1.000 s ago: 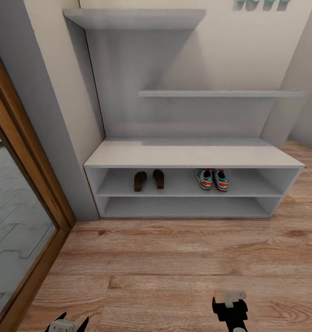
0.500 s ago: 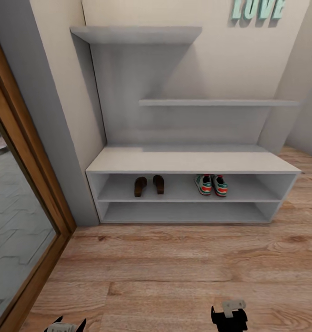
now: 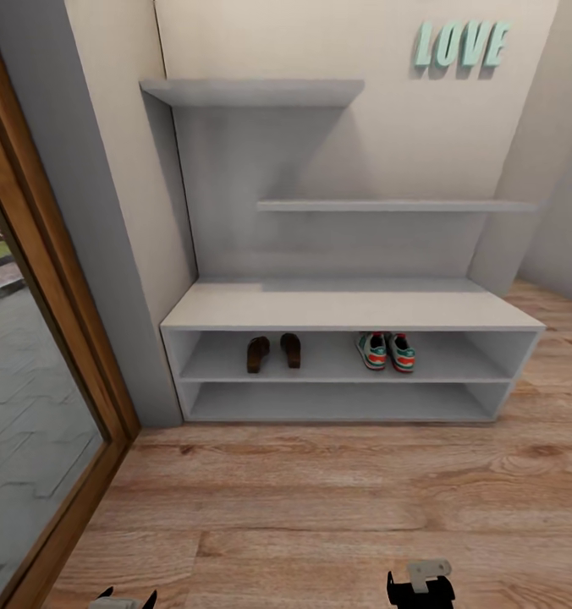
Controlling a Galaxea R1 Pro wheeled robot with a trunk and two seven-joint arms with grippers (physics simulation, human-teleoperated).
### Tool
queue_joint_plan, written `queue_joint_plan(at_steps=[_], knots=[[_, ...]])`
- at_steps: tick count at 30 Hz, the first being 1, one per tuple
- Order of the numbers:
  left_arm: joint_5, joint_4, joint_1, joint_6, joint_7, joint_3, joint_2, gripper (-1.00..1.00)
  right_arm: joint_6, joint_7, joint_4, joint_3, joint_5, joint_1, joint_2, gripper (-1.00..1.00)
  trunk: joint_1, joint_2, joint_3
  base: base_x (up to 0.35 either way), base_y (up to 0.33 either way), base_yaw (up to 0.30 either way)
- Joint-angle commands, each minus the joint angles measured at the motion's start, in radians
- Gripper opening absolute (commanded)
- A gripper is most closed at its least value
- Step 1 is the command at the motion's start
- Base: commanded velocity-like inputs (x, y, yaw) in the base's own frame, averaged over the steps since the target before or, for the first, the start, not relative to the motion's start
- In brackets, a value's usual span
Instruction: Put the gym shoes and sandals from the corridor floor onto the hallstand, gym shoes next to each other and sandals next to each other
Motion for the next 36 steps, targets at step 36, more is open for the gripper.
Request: queue_joint_plan(at_steps=[36], knots=[[0.008,0.005,-0.001,0.0,-0.004,0.007,0.001,1.0,0.001,-0.005,0.001,-0.004,0.011,0.031,-0.001,1.0,-0.138,0.252,0.112,0.0,0.0,0.0]])
